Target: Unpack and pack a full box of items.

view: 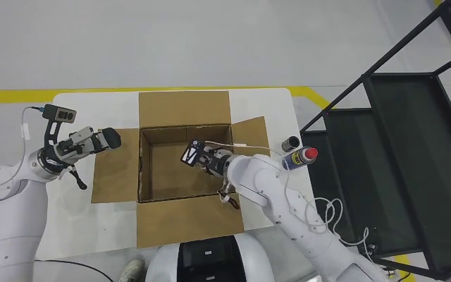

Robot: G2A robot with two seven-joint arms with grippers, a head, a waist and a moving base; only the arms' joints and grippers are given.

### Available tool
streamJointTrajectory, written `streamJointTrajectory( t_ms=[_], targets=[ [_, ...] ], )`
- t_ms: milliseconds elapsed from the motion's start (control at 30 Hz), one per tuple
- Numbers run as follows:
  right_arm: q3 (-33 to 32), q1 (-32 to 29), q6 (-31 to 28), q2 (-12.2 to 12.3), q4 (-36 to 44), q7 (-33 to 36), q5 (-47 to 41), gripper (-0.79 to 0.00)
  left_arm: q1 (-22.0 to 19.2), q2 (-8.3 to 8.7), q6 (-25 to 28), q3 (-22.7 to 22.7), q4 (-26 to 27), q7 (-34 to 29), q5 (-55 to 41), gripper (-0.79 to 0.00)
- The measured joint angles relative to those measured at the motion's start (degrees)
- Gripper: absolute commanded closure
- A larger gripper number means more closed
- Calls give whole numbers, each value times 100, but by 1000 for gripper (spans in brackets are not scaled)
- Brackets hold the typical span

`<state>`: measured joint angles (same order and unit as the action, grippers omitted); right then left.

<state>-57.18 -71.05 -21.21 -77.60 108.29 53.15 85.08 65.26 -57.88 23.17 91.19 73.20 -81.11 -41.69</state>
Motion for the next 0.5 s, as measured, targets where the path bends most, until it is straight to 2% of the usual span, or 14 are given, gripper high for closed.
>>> streamJointTrajectory(
  t_ms=[100, 500],
  targets=[
    [-260, -286, -199, 66, 282, -268, 10, 0, 0, 0, 0, 0, 0, 0, 0, -785],
    [-247, -267, -186, 62, 261, -247, 5, 0, 0, 0, 0, 0, 0, 0, 0, -785]
  ],
)
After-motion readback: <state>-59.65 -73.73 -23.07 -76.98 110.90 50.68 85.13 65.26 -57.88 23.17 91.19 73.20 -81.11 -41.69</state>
